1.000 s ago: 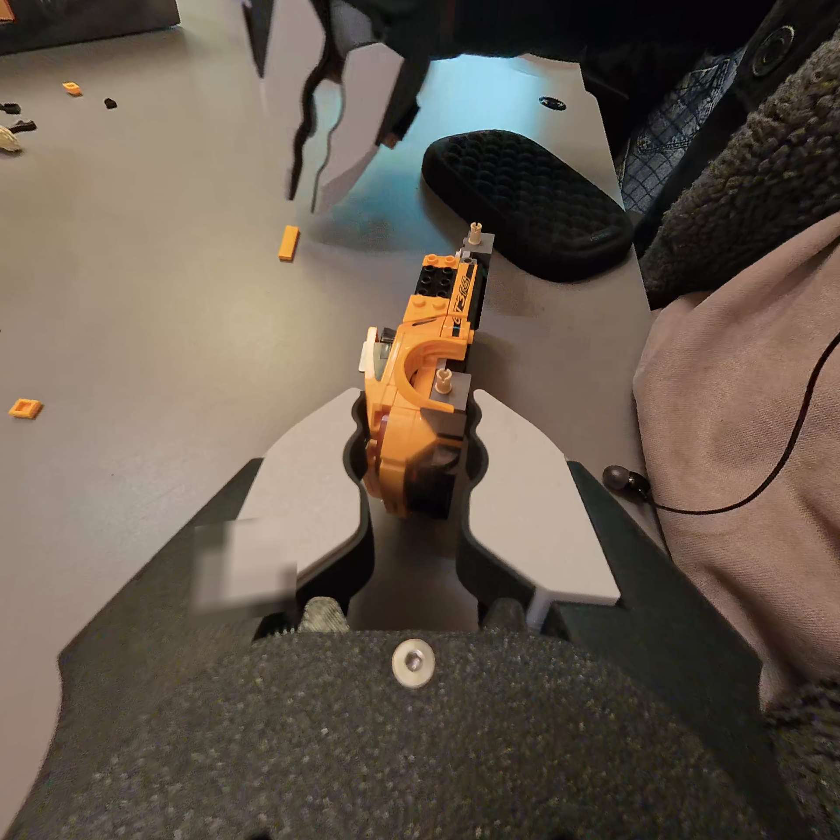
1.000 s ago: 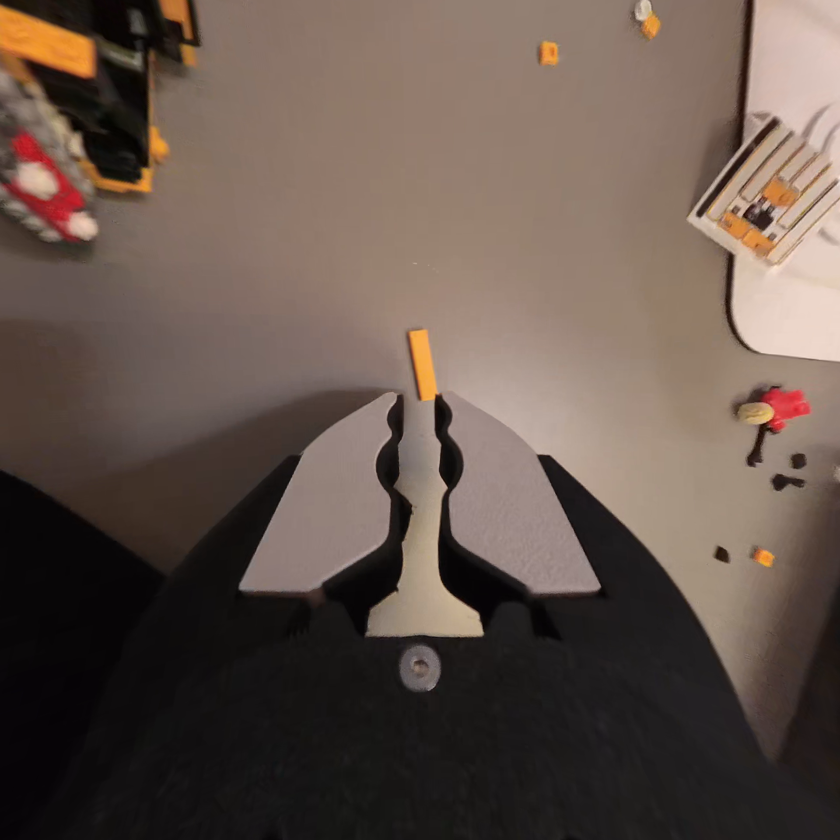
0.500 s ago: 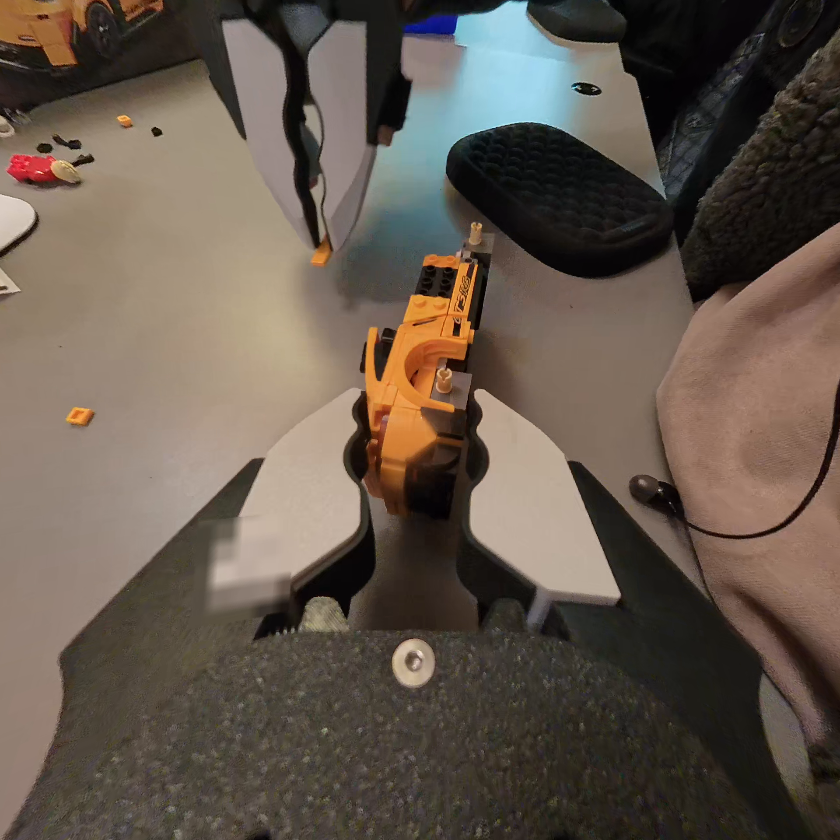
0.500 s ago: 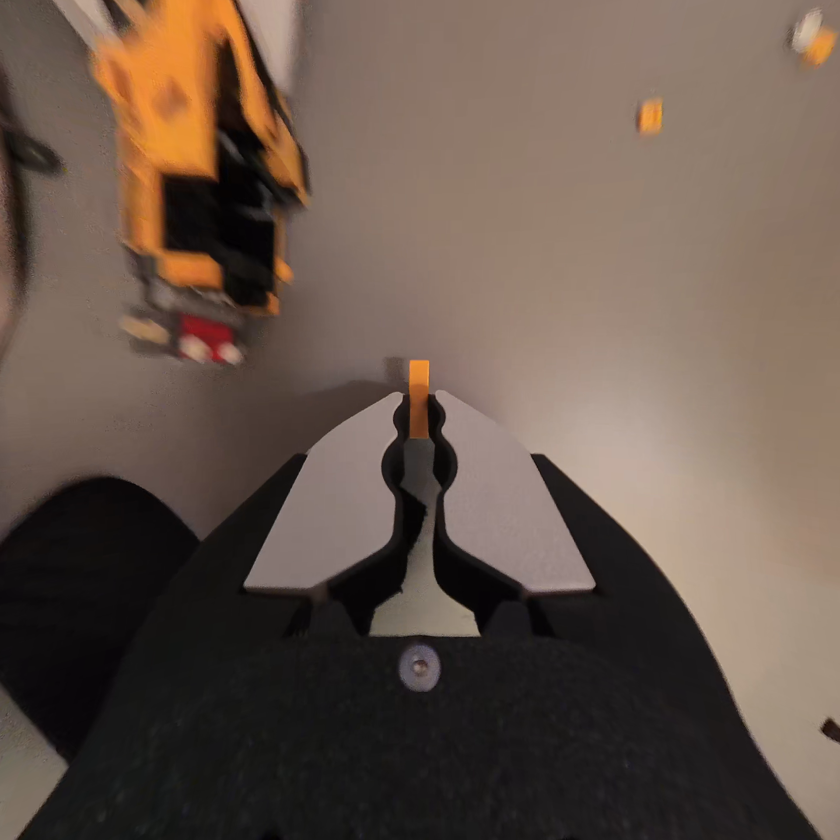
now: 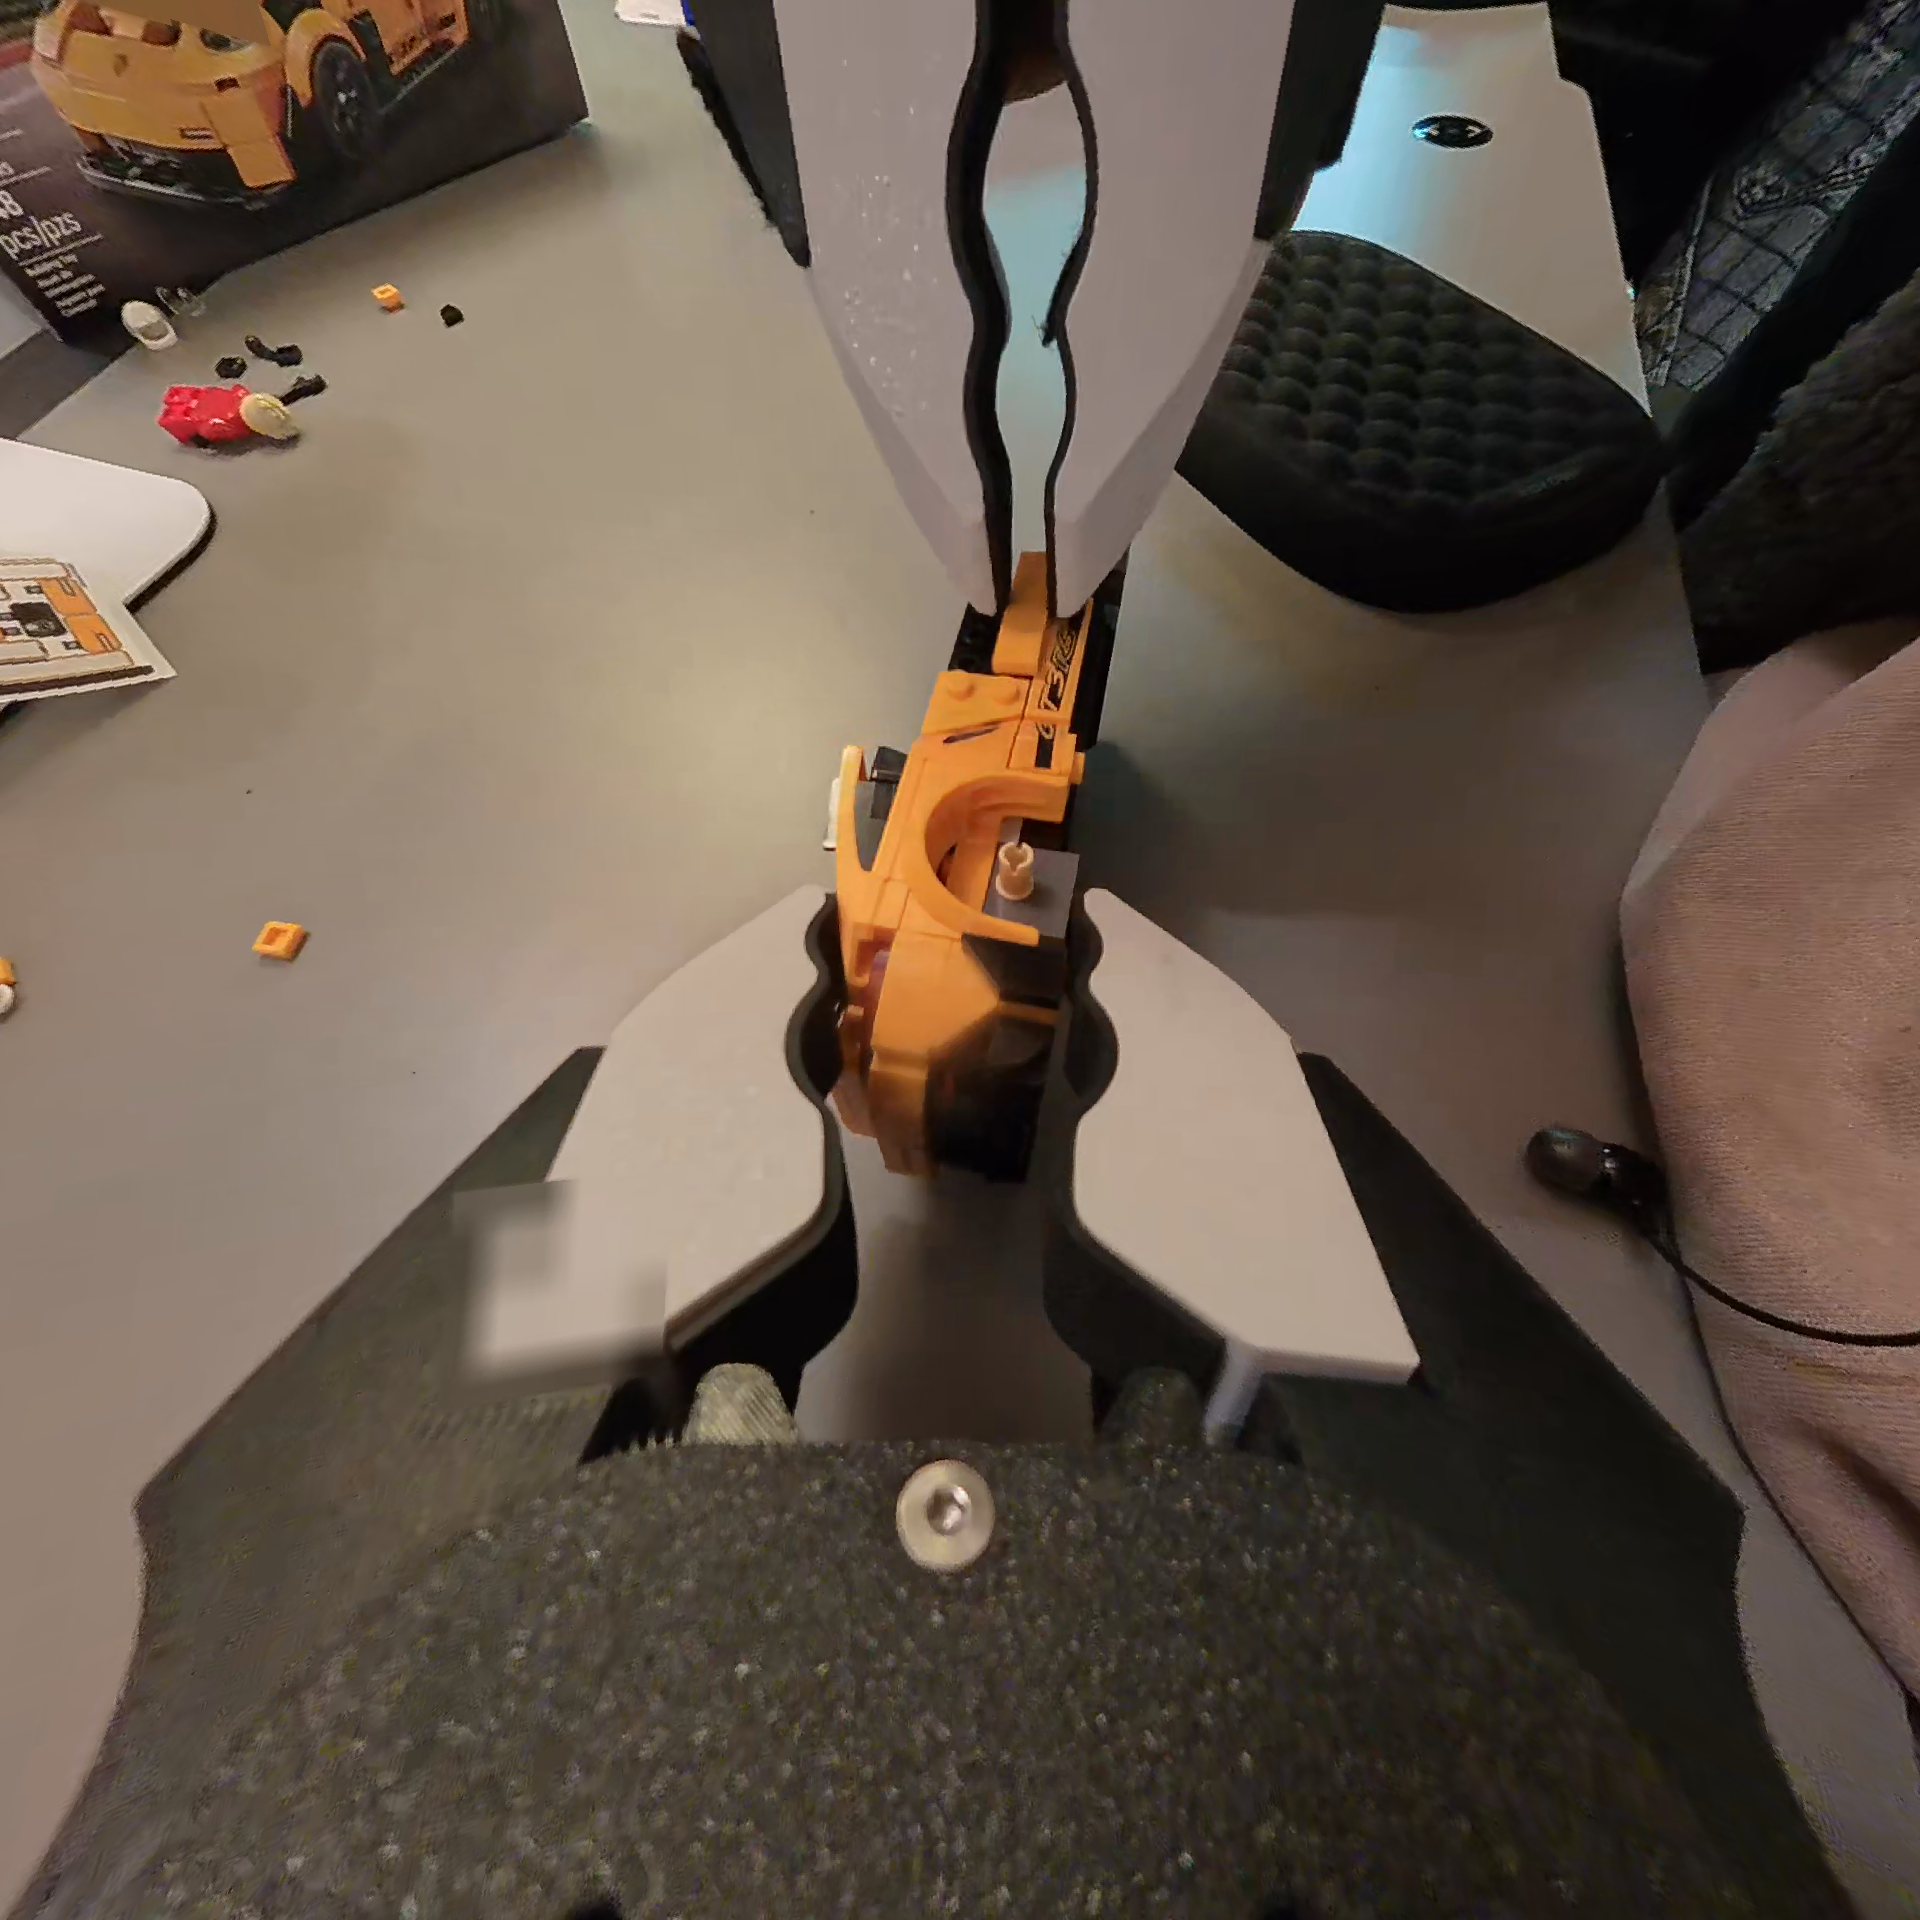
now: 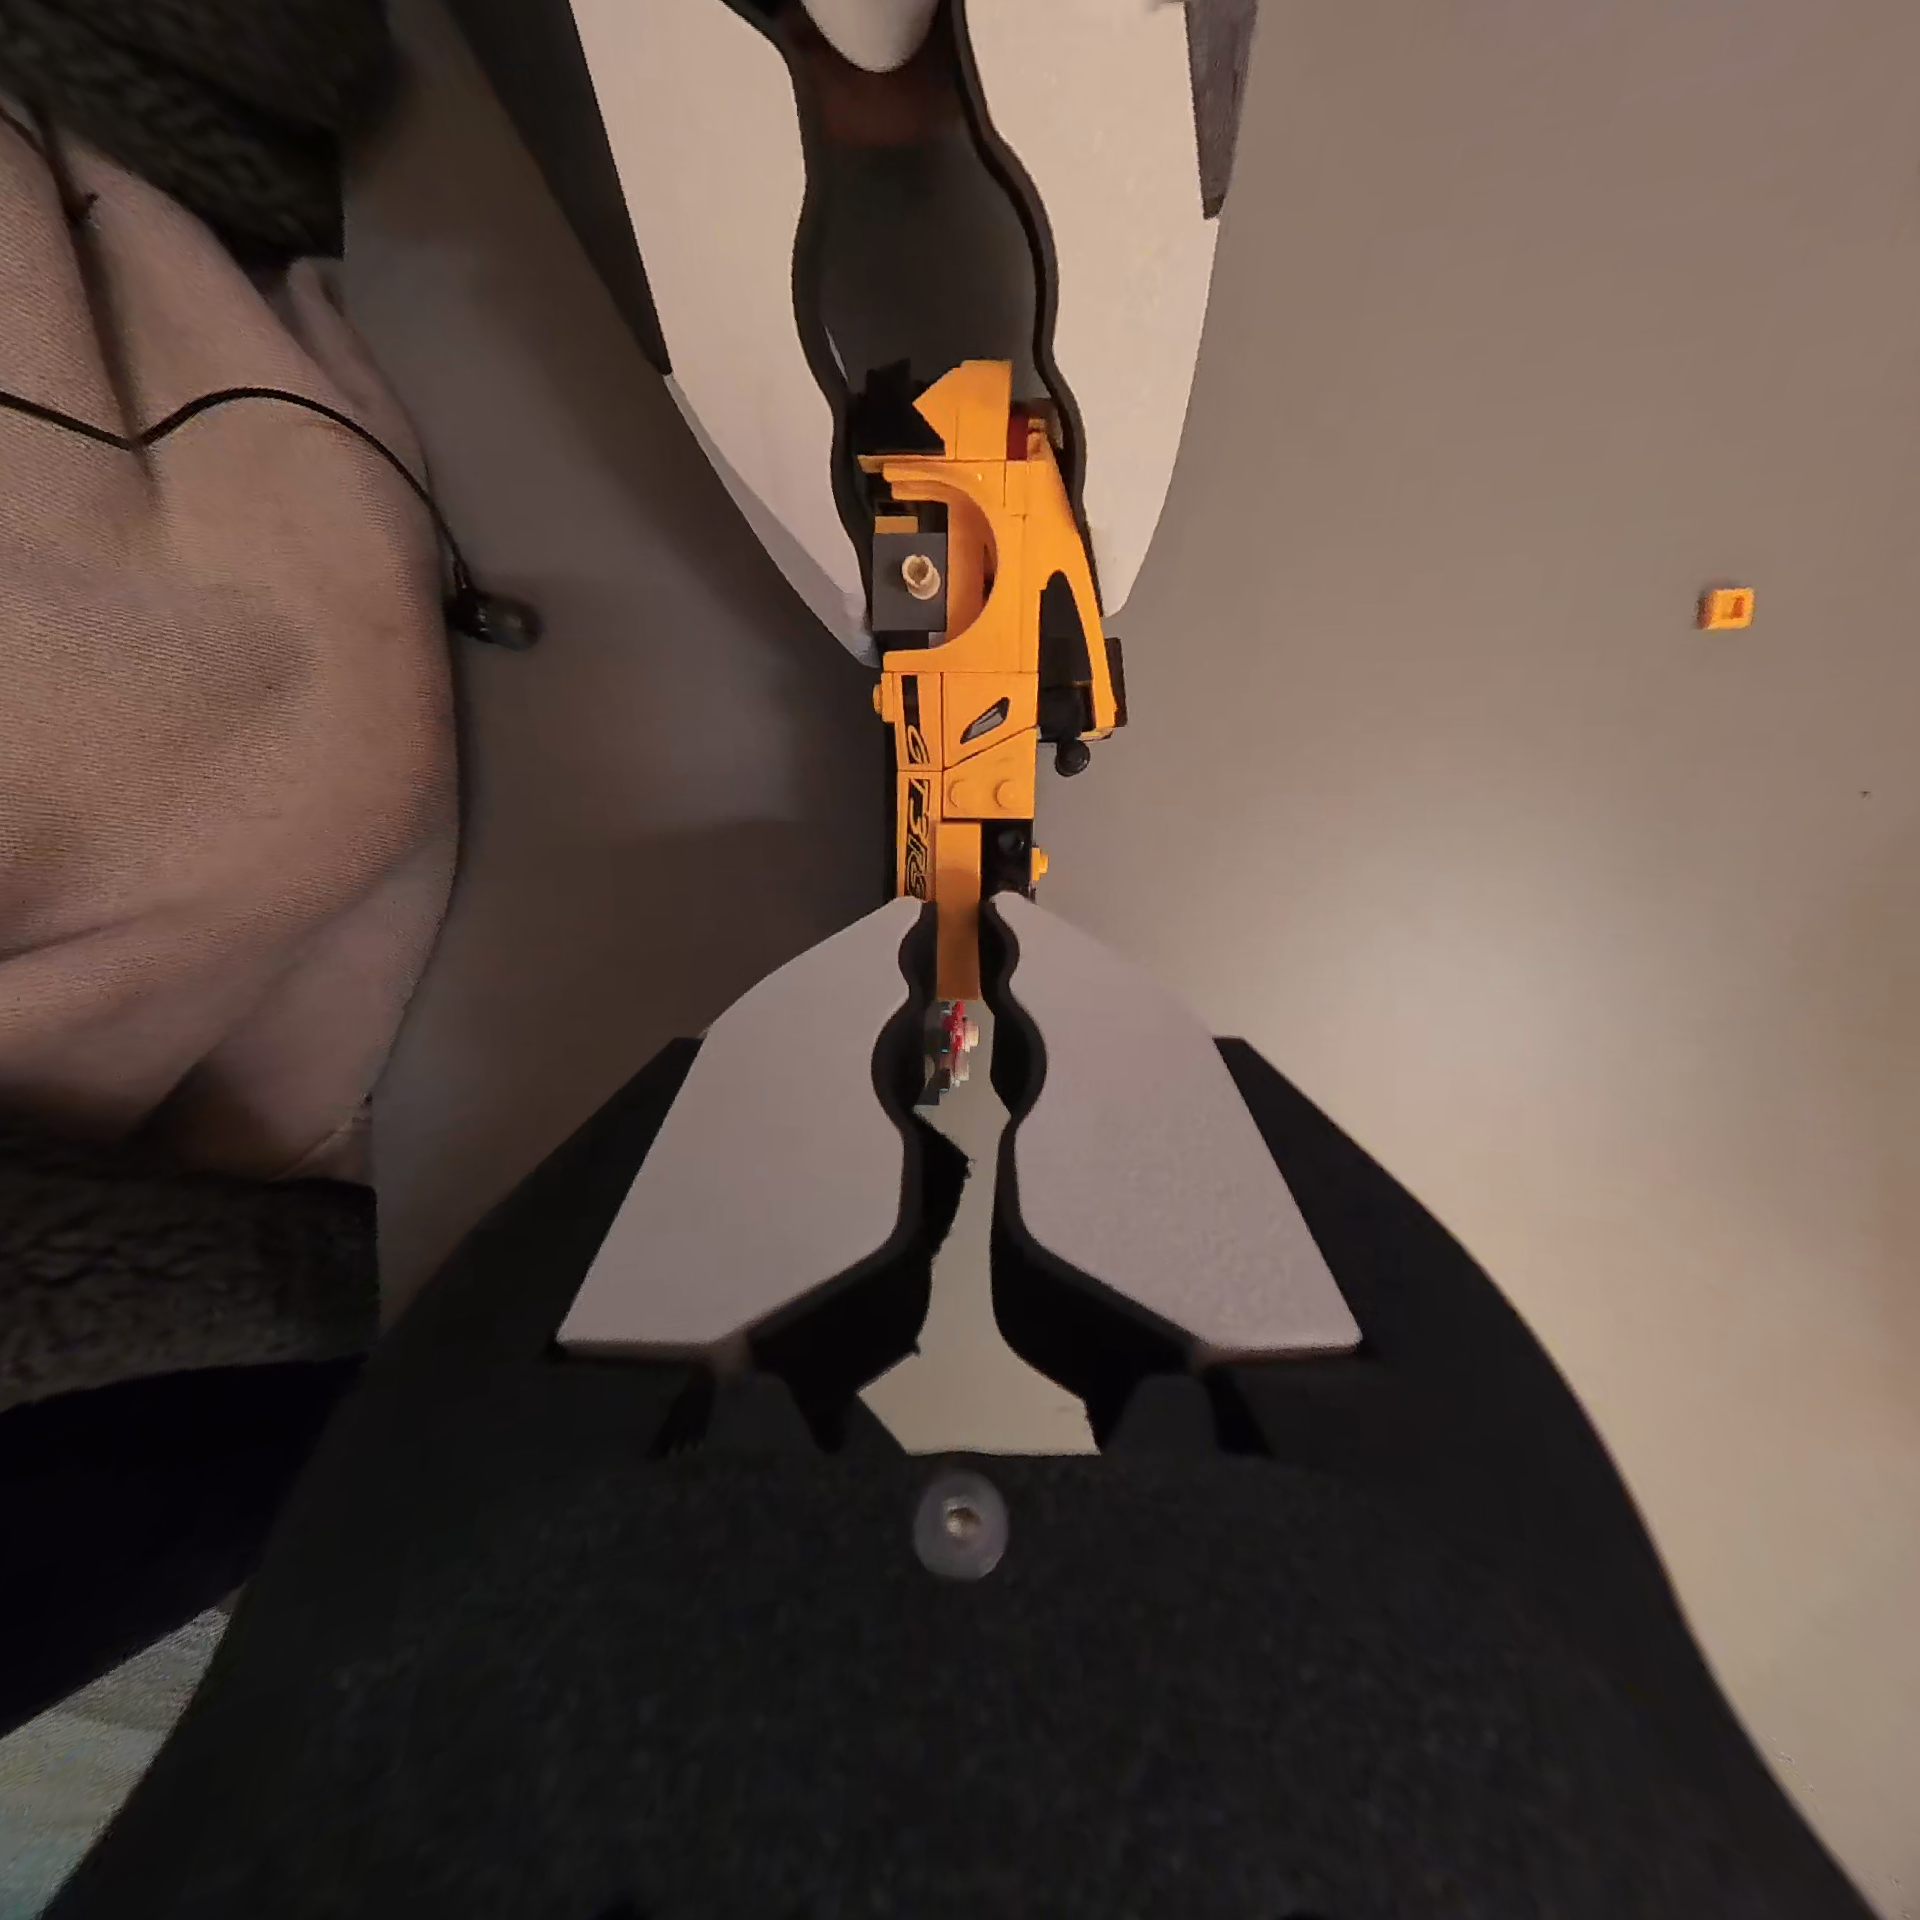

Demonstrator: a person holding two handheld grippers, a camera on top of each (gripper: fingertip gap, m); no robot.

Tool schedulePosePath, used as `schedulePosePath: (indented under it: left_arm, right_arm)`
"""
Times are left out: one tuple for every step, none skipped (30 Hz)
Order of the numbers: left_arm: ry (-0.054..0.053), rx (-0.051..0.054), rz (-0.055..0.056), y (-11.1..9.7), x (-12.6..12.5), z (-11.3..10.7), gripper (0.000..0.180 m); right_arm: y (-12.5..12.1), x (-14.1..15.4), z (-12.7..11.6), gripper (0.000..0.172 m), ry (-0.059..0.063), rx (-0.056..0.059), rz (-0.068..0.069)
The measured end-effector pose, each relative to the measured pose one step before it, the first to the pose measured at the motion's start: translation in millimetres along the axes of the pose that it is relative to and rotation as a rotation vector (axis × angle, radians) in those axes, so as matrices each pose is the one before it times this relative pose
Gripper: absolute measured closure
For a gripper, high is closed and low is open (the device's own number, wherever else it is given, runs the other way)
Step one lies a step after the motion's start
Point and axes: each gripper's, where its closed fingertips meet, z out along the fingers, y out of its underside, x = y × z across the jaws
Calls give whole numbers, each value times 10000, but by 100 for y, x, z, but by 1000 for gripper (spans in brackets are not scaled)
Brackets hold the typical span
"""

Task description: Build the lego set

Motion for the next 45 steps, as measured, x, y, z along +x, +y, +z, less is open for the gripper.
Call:
schedulePosePath:
  left_arm:
    - [-6, 0, 14, -2, -12, 24, 140]
    - [-2, -2, 4, -4, -7, 11, 140]
    - [-4, -2, 10, -5, -14, 11, 140]
    - [-3, 0, 10, -2, -5, 24, 140]
    - [0, -1, 3, -5, -18, 11, 140]
    - [-1, -1, 5, 1, -13, 22, 140]
    - [-3, -3, 13, -4, -1, 11, 140]
    - [-4, -2, 18, -9, 1, 18, 140]
    - [-2, -2, 10, 7, -2, 10, 140]
    - [0, -3, 11, 1, -2, 4, 140]
    - [-4, -2, 6, -5, -11, 11, 140]
    - [1, -3, -1, 7, -13, 14, 140]
    - [0, -3, 11, 0, -1, 4, 140]
    - [-7, -5, 18, -3, 5, 11, 140]
    - [1, -1, 6, 4, -4, 16, 140]
    - [1, 0, 1, -2, -7, 5, 140]
    - [0, 2, 0, -9, -1, 13, 140]
    - [-1, 0, 1, 6, -9, 11, 140]
    - [-1, -1, 6, -2, 1, 6, 140]
    - [-2, -1, 8, -3, -2, 6, 140]
    - [-1, 0, -2, 6, -7, 11, 140]
    - [2, -1, -4, -2, -2, 5, 140]
    - [-3, -1, 8, -3, -3, 6, 140]
    - [-3, -1, 7, 13, -1, -2, 140]
    - [1, 2, 0, -5, -6, 7, 140]
    - [0, 0, 1, 0, 0, 0, 140]
    - [-3, -2, 11, 2, 2, -1, 140]
    - [-3, -1, 15, 0, 0, 0, 140]
    - [-1, -2, 22, 12, 5, -1, 140]
    - [-6, 1, 43, 3, 5, -9, 140]
    - [-20, 0, 90, 10, 4, -8, 140]
    - [-37, -5, 147, 20, 19, -9, 140]
    - [-37, 15, 170, -18, 38, -4, 140]
    - [-34, 13, 153, -28, 32, -6, 140]
    - [-27, 15, 132, -22, 30, -19, 140]
    - [-11, 13, 94, -13, 35, -5, 140]
    - [-1, 9, 66, -10, 24, -15, 140]
    - [-2, 6, 43, -4, 25, -18, 140]
    - [-3, 3, 32, 0, 10, -15, 140]
    - [-2, 3, 23, 4, 12, -21, 140]
    - [1, 1, 18, 5, 12, -17, 140]
    - [0, 1, 21, 3, 23, -17, 140]
    - [-4, -2, 9, 9, 12, -19, 140]
    - [-2, -2, -4, 0, 1, -18, 140]
    - [2, -2, -10, 11, 20, -20, 140]
  right_arm:
    - [70, 19, -27, 164, 31, -67, 2]
    - [81, 71, -37, 164, 56, -97, -16]
    - [-7, 35, -36, 164, 19, -45, -20]
    - [-94, -102, -42, 164, -73, 16, -28]
    - [-74, -123, 2, 164, -70, -19, -27]
    - [-18, 57, 13, 164, 44, -59, -39]
    - [-3, 81, 28, 164, 43, -43, -50]
    - [-11, 71, 49, 164, 10, -30, 0]
    - [42, 40, 62, 164, -23, -51, 44]
    - [-15, -37, 23, 164, -62, 9, 30]
    - [0, 3, 6, 164, -21, -6, 15]
    - [14, 3, -1, 164, -16, -7, 31]
    - [-4, -35, 1, 164, -19, -10, -4]
    - [13, -24, -4, 164, -1, -14, -11]
    - [12, -53, 2, 164, -29, -25, 13]
    - [-5, -32, 0, 164, -16, -15, 6]
    - [5, -12, -5, 164, -15, -7, 9]
    - [-2, -70, 7, 164, -64, 1, 33]
    - [-1, -22, 17, 163, -36, 10, 43]
    - [-4, -3, -2, 163, -26, 26, 42]
    - [-11, -74, -1, 162, -78, 24, 53]
    - [-74, -114, 11, 161, -94, 51, 46]
    - [-24, -2, -1, 161, -13, 25, 12]
    - [7, -2, -4, 161, -16, 7, -9]
    - [-28, -21, -32, 161, -45, 44, 9]
    - [-66, -22, -88, 161, -75, 80, 39]
    - [-114, 20, -156, 161, -92, 127, 65]
    - [-133, 75, -210, 162, -108, 158, 80]
    - [-62, 124, -220, 162, -143, 149, 99]
    - [53, 180, -174, 161, -186, 99, 120]
    - [132, 165, -83, 159, -259, 58, 122]
    - [90, 156, -16, 156, -318, 82, 142]
    - [95, 72, 59, 153, -395, 50, 192]
    - [55, 20, 137, 150, -437, 41, 188]
    - [-54, 106, 160, 149, -359, 99, 152]
    - [-24, -50, 167, 147, -420, 56, 143]
    - [50, -181, 195, 146, -484, -29, 156]
    - [42, -173, 225, 146, -433, -49, 139]
    - [82, -78, 248, 146, -333, -72, 129]
    - [134, -94, 258, 146, -321, -107, 107]
    - [9, -36, 210, 147, -254, -15, 76]
    - [-81, 6, 128, 149, -222, 50, 94]
    - [-53, -98, 83, 152, -265, 33, 101]
    - [-50, -93, 55, 154, -244, 36, 72]
    - [-1, -104, 49, 156, -241, 35, 74]
